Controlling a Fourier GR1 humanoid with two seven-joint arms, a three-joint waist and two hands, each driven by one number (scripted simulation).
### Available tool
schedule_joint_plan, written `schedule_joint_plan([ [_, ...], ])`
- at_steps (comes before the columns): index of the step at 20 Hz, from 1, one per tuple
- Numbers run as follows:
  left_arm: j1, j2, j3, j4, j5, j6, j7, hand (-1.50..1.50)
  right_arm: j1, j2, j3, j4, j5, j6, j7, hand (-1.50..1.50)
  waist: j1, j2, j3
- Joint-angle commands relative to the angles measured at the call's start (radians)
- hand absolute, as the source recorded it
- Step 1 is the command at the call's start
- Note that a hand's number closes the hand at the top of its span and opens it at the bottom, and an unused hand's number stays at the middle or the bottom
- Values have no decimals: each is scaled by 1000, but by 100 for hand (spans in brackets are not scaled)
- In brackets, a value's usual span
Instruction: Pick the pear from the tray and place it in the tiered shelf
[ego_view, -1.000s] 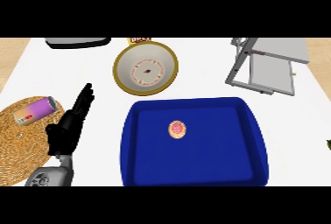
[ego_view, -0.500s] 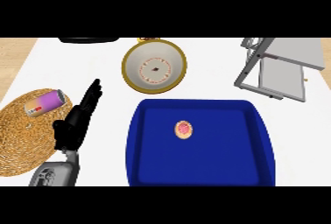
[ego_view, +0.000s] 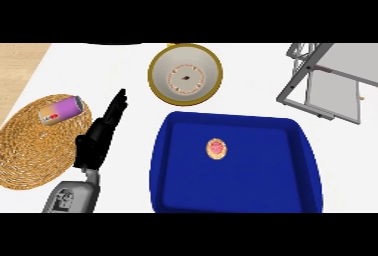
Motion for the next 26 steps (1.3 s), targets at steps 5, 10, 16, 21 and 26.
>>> schedule_joint_plan([
  [5, -25, -14, -13, 28, -12, 0, -9, 0, -170, -3, 56, 166, -48, 180, -92, 150, 25, 6, -1],
  [10, -41, -35, -22, 56, -29, 18, -18, 0, -344, -1, 102, 208, -54, 150, 8, 150, 24, 4, -2],
  [16, -55, -34, -15, 61, -20, 8, -24, 0, -494, 56, 172, 242, 50, 29, -19, 150, 40, 8, -2],
  [21, -53, -3, 8, 61, 2, -25, -37, 0, -581, 150, 238, 316, 139, -41, -78, 150, 39, 8, -2],
  [26, -93, 9, 42, 63, 26, -33, 4, 0, -665, 227, 281, 341, 245, -179, -157, 150, 26, 6, -2],
])
